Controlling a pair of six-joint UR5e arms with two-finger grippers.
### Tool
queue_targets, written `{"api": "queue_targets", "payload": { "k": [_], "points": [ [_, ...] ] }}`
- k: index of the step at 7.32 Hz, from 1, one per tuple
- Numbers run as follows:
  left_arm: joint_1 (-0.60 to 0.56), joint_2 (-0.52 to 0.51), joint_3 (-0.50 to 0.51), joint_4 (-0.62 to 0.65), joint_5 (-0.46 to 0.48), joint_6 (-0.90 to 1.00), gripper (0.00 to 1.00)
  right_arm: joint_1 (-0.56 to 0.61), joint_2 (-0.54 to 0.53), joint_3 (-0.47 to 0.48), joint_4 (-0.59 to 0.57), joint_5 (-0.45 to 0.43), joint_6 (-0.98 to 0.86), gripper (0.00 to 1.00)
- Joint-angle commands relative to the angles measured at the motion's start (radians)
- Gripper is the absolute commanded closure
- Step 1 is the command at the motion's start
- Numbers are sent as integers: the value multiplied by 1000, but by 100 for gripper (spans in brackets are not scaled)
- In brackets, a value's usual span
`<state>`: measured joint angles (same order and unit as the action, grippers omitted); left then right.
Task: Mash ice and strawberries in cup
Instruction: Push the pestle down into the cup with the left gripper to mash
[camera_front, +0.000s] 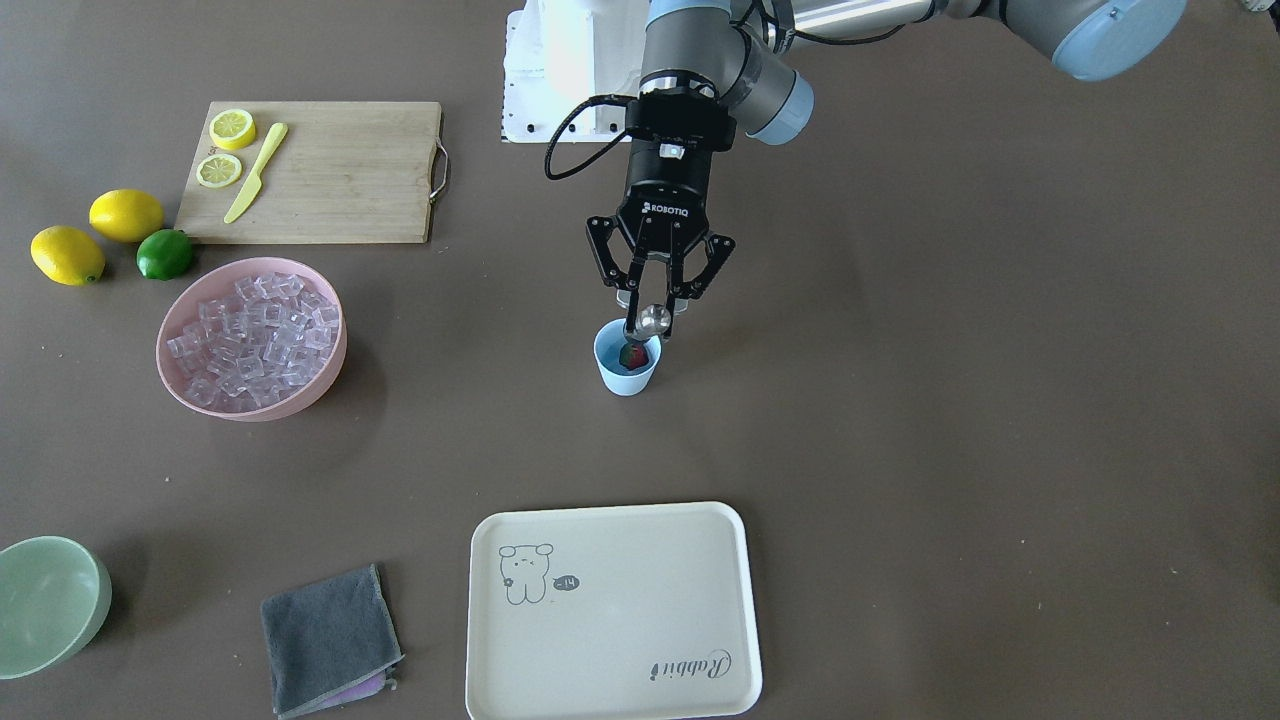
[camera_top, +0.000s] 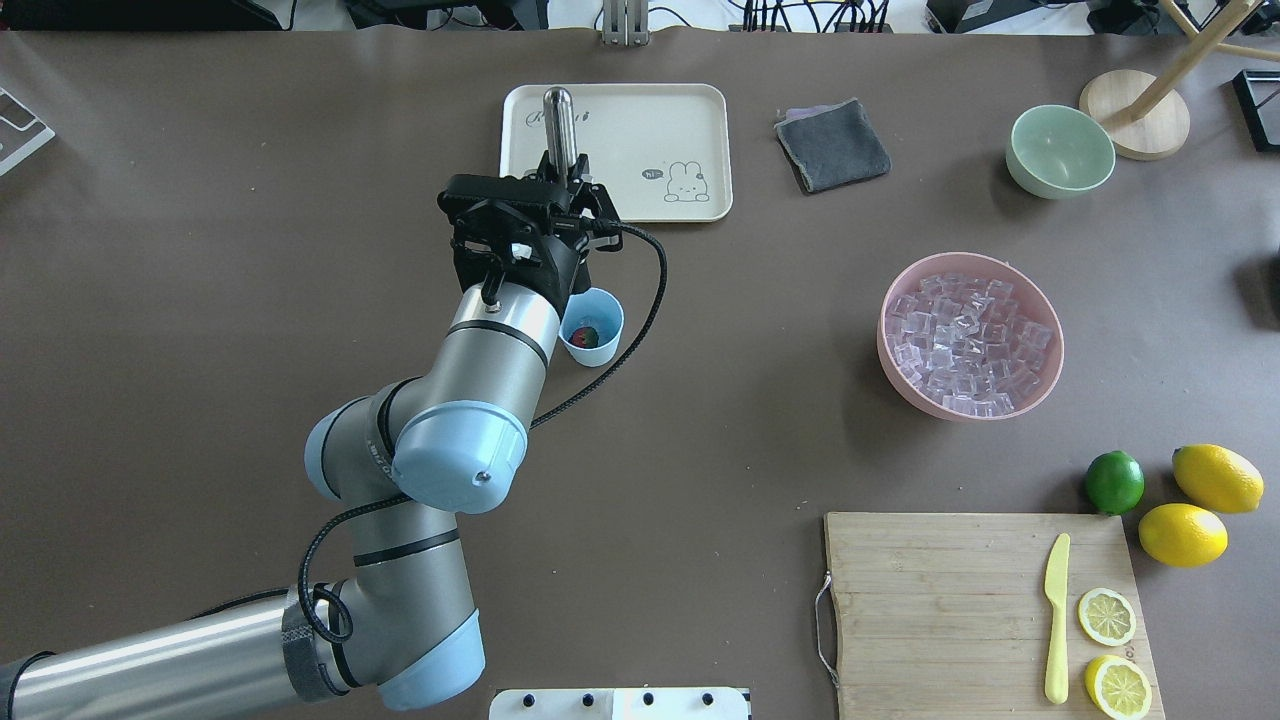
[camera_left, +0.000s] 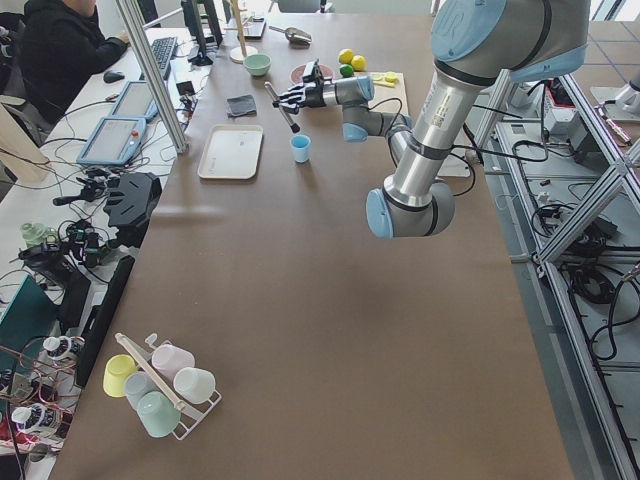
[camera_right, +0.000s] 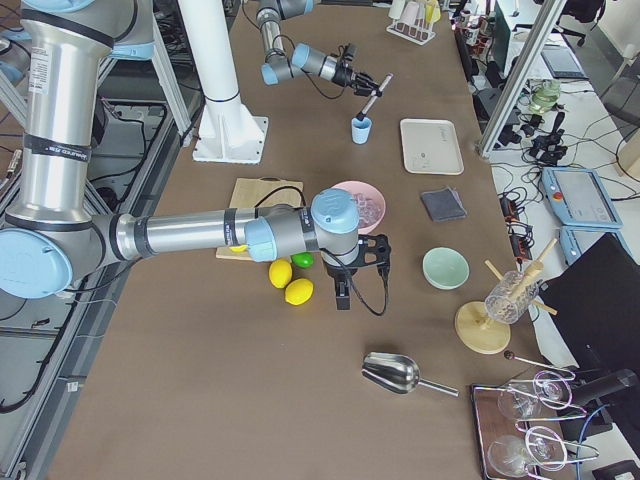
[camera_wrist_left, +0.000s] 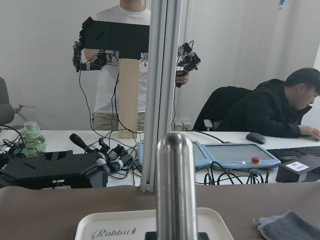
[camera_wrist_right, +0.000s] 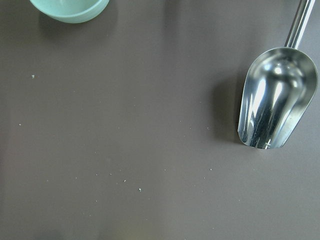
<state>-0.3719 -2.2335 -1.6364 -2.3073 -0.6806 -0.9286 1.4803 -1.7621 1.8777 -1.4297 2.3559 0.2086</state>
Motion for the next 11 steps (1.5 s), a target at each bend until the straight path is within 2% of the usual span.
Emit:
{"api": "queue_targets", "payload": {
  "k": [1,2,4,7,9,10,11],
  "points": [
    [19,0,41,-1,-5,-42,77,3,-7,0,2,0,0,0],
    [27,-6,96,0,-5,-135,77,3,-7,-2,2,-1,0,1],
    [42,-2,137,-9,-4,-145,77,6,-7,-3,2,-1,-2,0],
    [68,-6,132,-11,36,-141,77,11,-8,-6,0,-1,-2,0],
    [33,-24,77,-1,26,-86,77,12,-14,-8,2,0,-2,0],
    [-16,-35,8,0,-50,-15,77,12,-14,-8,2,0,-2,0],
    [-75,1,-55,2,-156,-12,77,14,-14,-6,2,0,-2,0]
  ]
}}
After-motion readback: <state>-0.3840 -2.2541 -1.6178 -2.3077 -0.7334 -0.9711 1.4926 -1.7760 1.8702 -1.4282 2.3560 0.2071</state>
